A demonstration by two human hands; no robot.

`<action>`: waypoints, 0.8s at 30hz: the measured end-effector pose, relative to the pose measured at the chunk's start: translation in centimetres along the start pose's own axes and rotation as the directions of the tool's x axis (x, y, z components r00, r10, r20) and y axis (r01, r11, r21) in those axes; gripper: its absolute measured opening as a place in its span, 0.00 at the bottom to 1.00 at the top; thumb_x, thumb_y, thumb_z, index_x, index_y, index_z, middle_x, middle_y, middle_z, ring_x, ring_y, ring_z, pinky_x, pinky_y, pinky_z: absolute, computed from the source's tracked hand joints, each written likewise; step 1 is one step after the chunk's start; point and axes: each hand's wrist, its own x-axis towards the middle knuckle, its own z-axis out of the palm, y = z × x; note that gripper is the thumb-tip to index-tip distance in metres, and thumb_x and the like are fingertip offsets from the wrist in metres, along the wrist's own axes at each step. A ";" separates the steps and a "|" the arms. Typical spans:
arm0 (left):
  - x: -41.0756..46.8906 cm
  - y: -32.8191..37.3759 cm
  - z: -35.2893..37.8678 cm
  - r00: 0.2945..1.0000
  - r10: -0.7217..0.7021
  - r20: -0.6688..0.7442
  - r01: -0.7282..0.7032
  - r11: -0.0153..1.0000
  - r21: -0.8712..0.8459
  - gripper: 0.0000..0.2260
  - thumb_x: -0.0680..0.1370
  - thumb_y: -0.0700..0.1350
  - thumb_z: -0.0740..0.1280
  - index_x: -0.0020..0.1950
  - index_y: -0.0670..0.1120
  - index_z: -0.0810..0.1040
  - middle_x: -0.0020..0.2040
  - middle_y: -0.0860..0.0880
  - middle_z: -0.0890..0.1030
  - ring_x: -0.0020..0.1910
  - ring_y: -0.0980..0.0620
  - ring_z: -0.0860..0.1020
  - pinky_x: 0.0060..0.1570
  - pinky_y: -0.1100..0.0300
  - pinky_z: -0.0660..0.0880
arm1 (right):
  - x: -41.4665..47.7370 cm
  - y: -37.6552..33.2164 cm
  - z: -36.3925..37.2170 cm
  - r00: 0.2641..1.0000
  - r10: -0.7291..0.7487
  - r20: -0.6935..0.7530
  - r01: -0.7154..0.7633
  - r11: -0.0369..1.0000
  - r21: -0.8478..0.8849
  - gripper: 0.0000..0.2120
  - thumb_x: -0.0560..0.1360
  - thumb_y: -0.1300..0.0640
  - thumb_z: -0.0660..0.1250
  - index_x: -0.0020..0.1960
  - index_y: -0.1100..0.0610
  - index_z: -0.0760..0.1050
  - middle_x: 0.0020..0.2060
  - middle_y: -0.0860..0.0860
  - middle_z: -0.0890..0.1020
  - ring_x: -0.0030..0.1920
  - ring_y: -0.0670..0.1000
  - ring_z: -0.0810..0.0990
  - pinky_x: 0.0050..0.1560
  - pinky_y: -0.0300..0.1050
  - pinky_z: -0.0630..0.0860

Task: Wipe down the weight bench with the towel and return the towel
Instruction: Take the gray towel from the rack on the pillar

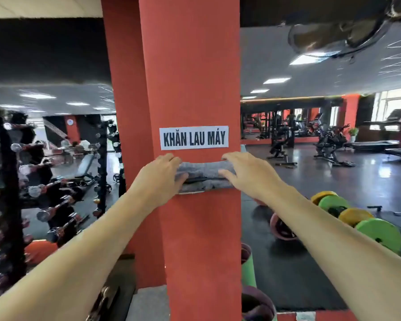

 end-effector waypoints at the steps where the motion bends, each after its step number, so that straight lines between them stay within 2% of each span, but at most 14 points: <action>1: 1.0 -0.5 0.7 1.000 0.006 -0.012 -0.006 1.000 -0.012 0.16 0.82 0.53 0.62 0.63 0.43 0.76 0.59 0.46 0.78 0.62 0.44 0.76 0.59 0.48 0.76 | 0.9 0.5 0.5 1.000 -0.008 0.005 0.007 1.000 0.013 0.24 0.82 0.42 0.57 0.74 0.53 0.67 0.71 0.49 0.74 0.70 0.51 0.71 0.62 0.51 0.72; 3: 2.7 -0.9 1.4 1.000 -0.009 0.028 0.009 1.000 -0.019 0.18 0.83 0.53 0.61 0.66 0.44 0.76 0.63 0.46 0.78 0.66 0.44 0.75 0.63 0.46 0.74 | 2.4 1.5 1.6 0.999 -0.034 0.042 0.033 0.999 0.022 0.24 0.83 0.42 0.57 0.74 0.53 0.67 0.71 0.49 0.74 0.70 0.51 0.71 0.61 0.51 0.72; 5: 3.6 -1.0 1.8 0.992 -0.040 0.123 0.046 0.998 -0.044 0.17 0.83 0.55 0.61 0.63 0.45 0.78 0.61 0.46 0.79 0.63 0.44 0.76 0.60 0.46 0.75 | 3.5 2.0 3.0 0.992 -0.059 0.110 0.058 0.998 0.012 0.24 0.83 0.41 0.56 0.73 0.53 0.68 0.70 0.50 0.75 0.69 0.53 0.72 0.61 0.51 0.72; 8: 4.6 -1.4 3.5 0.972 -0.032 0.231 0.053 0.995 -0.087 0.20 0.83 0.59 0.59 0.55 0.45 0.81 0.54 0.48 0.80 0.56 0.44 0.78 0.56 0.48 0.75 | 4.4 2.7 4.6 0.988 -0.072 0.138 0.073 0.997 -0.005 0.26 0.80 0.35 0.50 0.63 0.51 0.75 0.60 0.48 0.82 0.60 0.54 0.79 0.56 0.54 0.76; 10: 5.1 -2.1 4.5 0.973 -0.003 0.233 0.033 0.991 -0.128 0.23 0.82 0.62 0.57 0.49 0.46 0.83 0.50 0.48 0.82 0.53 0.45 0.79 0.54 0.48 0.75 | 4.6 3.2 5.2 0.983 -0.101 0.155 0.099 0.995 0.018 0.28 0.79 0.32 0.47 0.57 0.49 0.77 0.53 0.46 0.83 0.55 0.52 0.81 0.52 0.53 0.76; 11: 5.3 -2.4 4.8 0.974 0.017 0.228 0.021 0.986 -0.166 0.24 0.81 0.64 0.57 0.48 0.48 0.84 0.50 0.49 0.82 0.51 0.46 0.79 0.53 0.48 0.75 | 4.7 3.5 5.4 0.978 -0.123 0.166 0.118 0.992 0.035 0.27 0.79 0.33 0.48 0.58 0.49 0.77 0.54 0.46 0.83 0.56 0.52 0.81 0.52 0.51 0.76; 13: 5.4 -2.8 4.9 0.970 0.054 0.236 -0.004 0.979 -0.205 0.26 0.76 0.71 0.57 0.48 0.54 0.85 0.49 0.53 0.83 0.50 0.50 0.79 0.54 0.48 0.76 | 4.9 3.7 5.1 0.965 -0.144 0.218 0.138 0.990 0.041 0.24 0.81 0.36 0.53 0.66 0.49 0.75 0.61 0.46 0.82 0.61 0.51 0.79 0.56 0.50 0.73; 14: 5.5 -2.9 4.9 0.969 0.071 0.236 -0.021 0.978 -0.209 0.28 0.73 0.74 0.57 0.47 0.54 0.84 0.48 0.54 0.83 0.49 0.51 0.80 0.53 0.48 0.76 | 5.0 3.7 4.8 0.957 -0.146 0.249 0.142 0.989 0.034 0.23 0.82 0.38 0.54 0.66 0.51 0.75 0.62 0.47 0.82 0.61 0.52 0.78 0.58 0.51 0.73; 15: 5.7 -3.3 4.9 0.969 0.086 0.234 -0.032 0.974 -0.225 0.29 0.72 0.75 0.56 0.44 0.53 0.84 0.46 0.53 0.82 0.47 0.51 0.80 0.51 0.47 0.77 | 5.3 4.0 4.9 0.952 -0.156 0.264 0.150 0.988 0.040 0.21 0.83 0.40 0.55 0.64 0.52 0.77 0.58 0.49 0.83 0.58 0.53 0.78 0.59 0.53 0.73; 17: 6.3 -4.0 4.8 0.969 0.090 0.229 -0.021 0.958 -0.287 0.26 0.72 0.71 0.60 0.41 0.50 0.83 0.41 0.51 0.82 0.44 0.49 0.81 0.49 0.45 0.77 | 5.9 4.3 5.0 0.953 -0.160 0.258 0.146 0.987 0.072 0.17 0.84 0.45 0.56 0.49 0.55 0.77 0.42 0.51 0.82 0.44 0.53 0.76 0.51 0.54 0.73; 19: 6.8 -4.2 4.8 0.970 0.095 0.226 -0.028 0.959 -0.283 0.17 0.77 0.63 0.66 0.43 0.51 0.84 0.42 0.50 0.83 0.44 0.47 0.81 0.49 0.45 0.78 | 6.3 4.5 5.1 0.963 -0.136 0.231 0.118 0.989 0.089 0.17 0.84 0.48 0.58 0.38 0.53 0.68 0.32 0.51 0.75 0.36 0.52 0.72 0.39 0.51 0.68; 21: 7.0 -3.9 4.9 0.973 0.089 0.212 -0.048 0.980 -0.194 0.13 0.80 0.57 0.65 0.47 0.51 0.83 0.45 0.49 0.84 0.46 0.44 0.81 0.48 0.48 0.77 | 6.5 4.2 5.4 0.976 -0.116 0.184 0.109 0.993 0.046 0.18 0.84 0.48 0.58 0.37 0.53 0.64 0.30 0.51 0.72 0.34 0.54 0.72 0.36 0.50 0.66; 24: 7.2 -2.8 5.5 0.997 0.055 0.050 -0.056 0.998 0.017 0.13 0.84 0.55 0.59 0.51 0.48 0.77 0.47 0.44 0.81 0.49 0.38 0.81 0.41 0.52 0.69 | 6.6 3.3 5.7 0.992 -0.112 0.065 0.114 0.993 -0.041 0.16 0.84 0.49 0.57 0.41 0.56 0.64 0.30 0.50 0.70 0.33 0.58 0.74 0.35 0.51 0.68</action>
